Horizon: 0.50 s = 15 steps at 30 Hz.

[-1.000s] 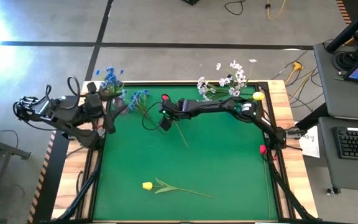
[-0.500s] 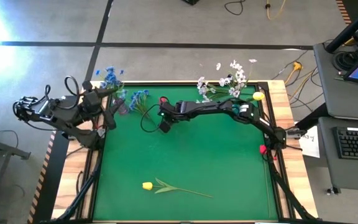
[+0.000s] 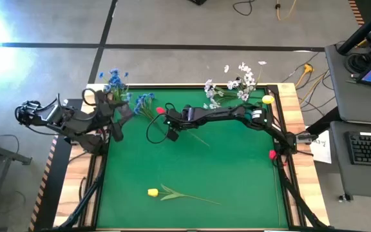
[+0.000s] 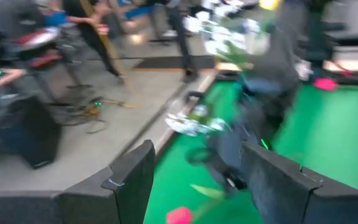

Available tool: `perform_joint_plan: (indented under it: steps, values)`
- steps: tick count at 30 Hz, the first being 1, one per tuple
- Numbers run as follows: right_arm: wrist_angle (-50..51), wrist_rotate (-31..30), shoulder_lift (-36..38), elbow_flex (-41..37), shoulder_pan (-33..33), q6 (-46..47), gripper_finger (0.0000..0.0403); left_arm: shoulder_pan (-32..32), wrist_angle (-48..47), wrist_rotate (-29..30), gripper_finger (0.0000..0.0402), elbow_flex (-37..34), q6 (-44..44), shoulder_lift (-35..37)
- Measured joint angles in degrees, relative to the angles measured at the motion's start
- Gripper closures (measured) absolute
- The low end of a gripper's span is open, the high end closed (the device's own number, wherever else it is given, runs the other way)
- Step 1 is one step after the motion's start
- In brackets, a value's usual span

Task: Sort flowers into vase by color
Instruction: Put the top red tulip into the purple vase

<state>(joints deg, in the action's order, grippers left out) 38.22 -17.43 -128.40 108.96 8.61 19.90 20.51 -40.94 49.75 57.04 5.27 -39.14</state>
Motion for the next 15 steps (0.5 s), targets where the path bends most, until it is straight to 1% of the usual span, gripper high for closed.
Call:
perform_joint_plan:
  steps: [2,5,7,9,10,12,15]
  values:
    - [0.0,0.04,2.29,-0.85,-0.51,-0.37,0.0389,0.02,0.83,-4.89,0.0178,-1.71,-0.45,0.59]
    - [-0.67,0.85,6.76,-4.47,-1.13,-1.07,0.0389,0.04,4.68,-12.05,0.0178,-5.38,-2.83,1.9]
    - [-2.26,0.95,10.33,-8.29,-1.6,-1.51,0.039,0.07,7.74,-13.98,0.0178,-7.71,-3.76,3.0]
    - [-5.66,1.11,14.98,-13.24,-2.28,-2.16,0.039,0.07,10.92,-14.33,0.0178,-10.01,-4.59,4.41]
    - [-8.43,1.09,17.57,-16.02,-2.69,-2.84,0.039,0.05,12.26,-14.39,0.0178,-11.23,-4.85,4.98]
    - [-17.13,1.09,22.48,-22.91,-3.77,-4.01,0.039,0.02,16.4,-15.12,0.0178,-13.94,-5.62,6.29]
    - [-34.36,1.35,28.56,-33.82,-5.63,-5.66,0.039,0.02,23.9,-18.14,0.0178,-18.86,-8.49,7.52]
